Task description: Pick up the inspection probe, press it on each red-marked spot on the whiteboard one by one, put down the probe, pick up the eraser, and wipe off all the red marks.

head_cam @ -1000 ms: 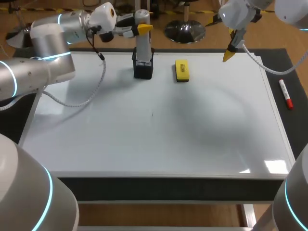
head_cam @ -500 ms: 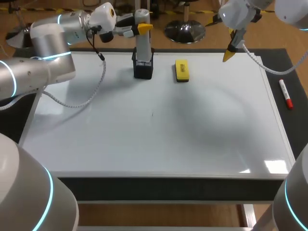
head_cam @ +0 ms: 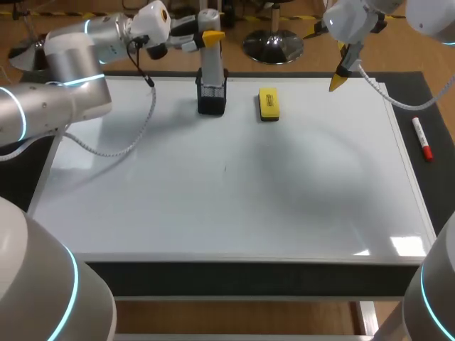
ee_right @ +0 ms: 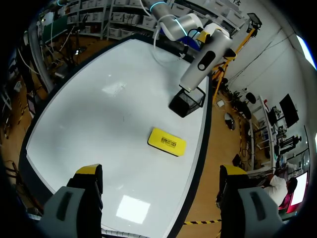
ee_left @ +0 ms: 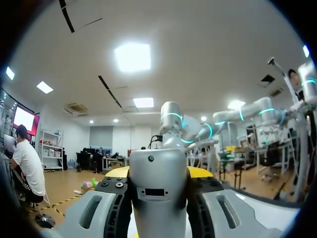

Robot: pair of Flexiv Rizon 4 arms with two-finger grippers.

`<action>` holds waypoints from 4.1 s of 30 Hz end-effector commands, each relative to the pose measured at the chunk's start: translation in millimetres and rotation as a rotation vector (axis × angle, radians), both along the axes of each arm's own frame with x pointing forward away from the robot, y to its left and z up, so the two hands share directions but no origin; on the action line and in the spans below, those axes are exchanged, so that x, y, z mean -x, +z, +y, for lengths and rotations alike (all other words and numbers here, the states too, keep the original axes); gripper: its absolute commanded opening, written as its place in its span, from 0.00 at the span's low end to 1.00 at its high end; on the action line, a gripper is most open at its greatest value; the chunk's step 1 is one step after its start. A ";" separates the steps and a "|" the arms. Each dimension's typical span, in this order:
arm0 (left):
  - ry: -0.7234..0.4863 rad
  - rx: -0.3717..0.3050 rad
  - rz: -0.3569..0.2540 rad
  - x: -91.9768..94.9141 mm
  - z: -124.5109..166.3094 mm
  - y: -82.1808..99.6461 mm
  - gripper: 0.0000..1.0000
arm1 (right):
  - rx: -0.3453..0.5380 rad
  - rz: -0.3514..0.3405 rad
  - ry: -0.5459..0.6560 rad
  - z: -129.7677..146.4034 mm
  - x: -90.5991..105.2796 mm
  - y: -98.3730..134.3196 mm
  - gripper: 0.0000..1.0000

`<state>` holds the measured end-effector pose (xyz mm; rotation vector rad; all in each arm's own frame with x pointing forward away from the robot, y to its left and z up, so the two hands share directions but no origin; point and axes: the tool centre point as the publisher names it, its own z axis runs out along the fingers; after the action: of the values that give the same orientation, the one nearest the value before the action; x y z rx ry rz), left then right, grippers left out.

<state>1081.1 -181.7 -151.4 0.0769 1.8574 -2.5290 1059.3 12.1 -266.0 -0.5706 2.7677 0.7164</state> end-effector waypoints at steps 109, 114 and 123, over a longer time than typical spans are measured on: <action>-0.127 0.036 0.005 -26.5 -3.3 -88.6 0.00 | 0.005 0.001 0.001 -0.1 0.0 0.7 1.00; -0.150 0.033 -0.001 -26.6 -1.8 -87.7 0.00 | 0.005 0.001 0.001 -0.1 0.0 0.7 1.00; -0.174 0.023 0.013 -28.3 -2.2 -92.0 0.01 | 0.005 0.001 0.001 -0.1 0.0 0.7 1.00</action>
<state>1102.3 -184.5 -240.6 0.1900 1.9014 -2.6457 1059.4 12.1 -266.1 -0.5704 2.7675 0.7168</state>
